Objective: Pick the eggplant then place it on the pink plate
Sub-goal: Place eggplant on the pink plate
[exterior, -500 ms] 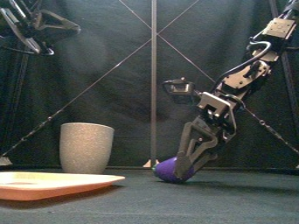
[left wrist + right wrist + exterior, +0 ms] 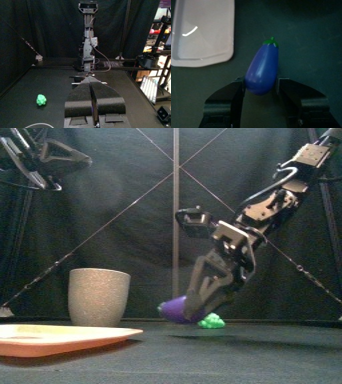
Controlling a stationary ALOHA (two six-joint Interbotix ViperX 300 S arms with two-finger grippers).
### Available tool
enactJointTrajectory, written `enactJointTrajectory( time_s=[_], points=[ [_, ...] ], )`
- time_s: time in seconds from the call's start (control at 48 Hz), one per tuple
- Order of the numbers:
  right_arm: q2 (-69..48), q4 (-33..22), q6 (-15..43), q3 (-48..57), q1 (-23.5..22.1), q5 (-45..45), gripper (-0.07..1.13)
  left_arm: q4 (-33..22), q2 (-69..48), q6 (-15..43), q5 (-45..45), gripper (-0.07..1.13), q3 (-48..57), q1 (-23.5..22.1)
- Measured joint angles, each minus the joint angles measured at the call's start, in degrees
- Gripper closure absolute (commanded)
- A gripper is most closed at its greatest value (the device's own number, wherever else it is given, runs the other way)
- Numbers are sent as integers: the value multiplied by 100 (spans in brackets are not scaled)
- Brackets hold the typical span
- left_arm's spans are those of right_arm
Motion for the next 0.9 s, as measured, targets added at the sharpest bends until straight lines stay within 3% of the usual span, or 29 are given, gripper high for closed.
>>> enactJointTrajectory(
  time_s=[0.208, 0.5, 0.75, 0.896],
  points=[
    [26, -431, 0, -844, 264, 44, 44, 0, 0, 9, 0, 108, -9, -9],
    [958, -1090, 18, -2136, 668, 237, 43, 0, -9, 9, 0, 108, 0, -9],
    [1679, -1362, 9, -3015, 721, 615, 42, 0, -26, 9, 0, 108, 9, -9],
    [1802, -1503, 26, -3234, 721, 896, 34, 0, -26, 9, 0, 108, 18, -9]
  ],
)
